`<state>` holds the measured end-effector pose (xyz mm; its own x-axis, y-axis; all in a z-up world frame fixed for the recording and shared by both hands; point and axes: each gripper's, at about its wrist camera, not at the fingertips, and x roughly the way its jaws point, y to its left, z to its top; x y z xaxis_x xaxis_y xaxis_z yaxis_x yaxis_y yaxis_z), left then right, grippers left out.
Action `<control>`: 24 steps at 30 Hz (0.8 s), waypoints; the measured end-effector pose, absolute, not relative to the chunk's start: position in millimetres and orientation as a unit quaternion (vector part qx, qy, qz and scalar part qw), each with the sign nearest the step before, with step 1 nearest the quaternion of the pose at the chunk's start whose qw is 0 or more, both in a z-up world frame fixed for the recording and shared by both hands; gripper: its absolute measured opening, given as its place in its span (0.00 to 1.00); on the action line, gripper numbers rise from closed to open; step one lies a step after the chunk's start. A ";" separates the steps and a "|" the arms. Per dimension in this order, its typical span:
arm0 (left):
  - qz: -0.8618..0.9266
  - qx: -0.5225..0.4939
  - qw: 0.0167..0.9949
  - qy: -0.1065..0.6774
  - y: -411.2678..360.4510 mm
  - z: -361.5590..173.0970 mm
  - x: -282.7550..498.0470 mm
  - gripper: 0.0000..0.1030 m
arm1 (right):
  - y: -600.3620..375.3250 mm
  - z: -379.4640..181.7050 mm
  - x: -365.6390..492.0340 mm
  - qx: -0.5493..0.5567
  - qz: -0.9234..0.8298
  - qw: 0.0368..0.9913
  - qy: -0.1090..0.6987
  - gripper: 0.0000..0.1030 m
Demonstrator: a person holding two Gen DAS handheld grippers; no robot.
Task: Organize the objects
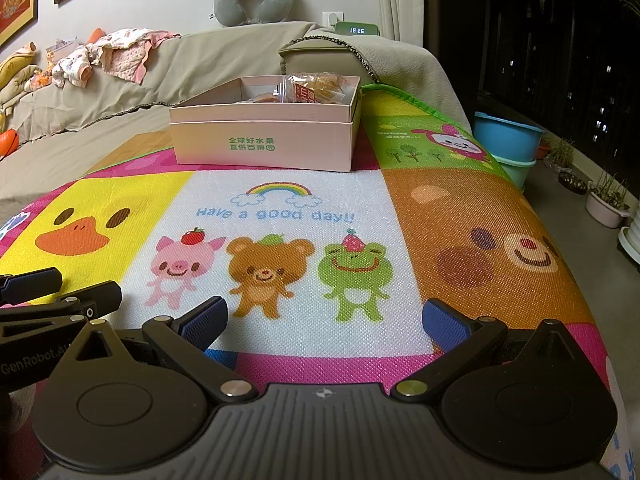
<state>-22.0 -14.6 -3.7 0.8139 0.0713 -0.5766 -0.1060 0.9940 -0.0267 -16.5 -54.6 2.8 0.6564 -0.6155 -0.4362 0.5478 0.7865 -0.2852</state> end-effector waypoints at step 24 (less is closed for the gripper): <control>0.046 -0.031 0.952 0.302 -14.4 -2.2 -21.3 0.68 | -53.2 2.3 -16.1 -0.063 -0.322 0.907 0.263 1.00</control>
